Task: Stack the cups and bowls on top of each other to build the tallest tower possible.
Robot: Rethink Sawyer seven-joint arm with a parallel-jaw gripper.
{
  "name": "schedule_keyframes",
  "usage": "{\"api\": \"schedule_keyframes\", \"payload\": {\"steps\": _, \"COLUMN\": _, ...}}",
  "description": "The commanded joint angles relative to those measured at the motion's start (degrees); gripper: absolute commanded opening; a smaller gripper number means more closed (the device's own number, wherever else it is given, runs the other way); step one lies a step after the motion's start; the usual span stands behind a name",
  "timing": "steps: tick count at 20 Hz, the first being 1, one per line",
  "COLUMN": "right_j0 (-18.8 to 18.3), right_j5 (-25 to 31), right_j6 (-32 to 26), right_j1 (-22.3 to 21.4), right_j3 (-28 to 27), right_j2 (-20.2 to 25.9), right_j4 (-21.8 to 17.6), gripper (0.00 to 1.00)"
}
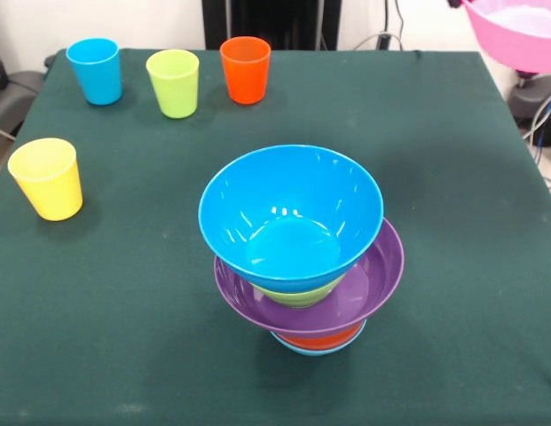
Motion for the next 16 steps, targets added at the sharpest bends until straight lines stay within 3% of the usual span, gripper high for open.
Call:
{"api": "schedule_keyframes", "payload": {"steps": 1, "right_j0": -7.1, "right_j5": 14.1, "right_j6": -18.64, "right_j1": 5.77, "right_j3": 1.18, "right_j2": 11.0, "right_j4": -0.12, "gripper": 0.0}}
{"api": "schedule_keyframes", "payload": {"steps": 7, "right_j0": -13.19, "right_j5": 23.44, "right_j6": -25.32, "right_j1": 9.41, "right_j3": -3.63, "right_j2": 14.42, "right_j4": -0.2, "gripper": 0.0}}
{"api": "schedule_keyframes", "payload": {"steps": 11, "right_j0": -14.32, "right_j5": 27.19, "right_j6": -29.45, "right_j1": 12.81, "right_j3": -7.74, "right_j2": 13.73, "right_j4": -1.2, "gripper": 0.0}}
{"api": "schedule_keyframes", "payload": {"steps": 16, "right_j0": -15.23, "right_j5": 31.33, "right_j6": -32.37, "right_j1": 12.85, "right_j3": -10.8, "right_j2": 14.95, "right_j4": 0.9, "gripper": 0.0}}
